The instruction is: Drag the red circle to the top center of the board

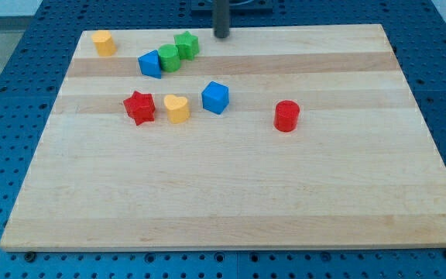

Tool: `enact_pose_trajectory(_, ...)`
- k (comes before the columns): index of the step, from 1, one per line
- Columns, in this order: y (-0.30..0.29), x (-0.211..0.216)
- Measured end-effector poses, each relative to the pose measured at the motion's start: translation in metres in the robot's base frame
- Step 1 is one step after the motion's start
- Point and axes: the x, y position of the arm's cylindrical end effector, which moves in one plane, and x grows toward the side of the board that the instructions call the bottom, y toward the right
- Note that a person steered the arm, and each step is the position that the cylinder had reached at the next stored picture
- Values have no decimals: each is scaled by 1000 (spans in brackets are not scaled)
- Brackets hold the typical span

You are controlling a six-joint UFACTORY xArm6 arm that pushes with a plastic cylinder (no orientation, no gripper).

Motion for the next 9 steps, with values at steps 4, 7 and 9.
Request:
enact_pose_trajectory(4,-20,56)
enact_pose_trajectory(7,95,206)
enact_pose_trajectory(9,95,261)
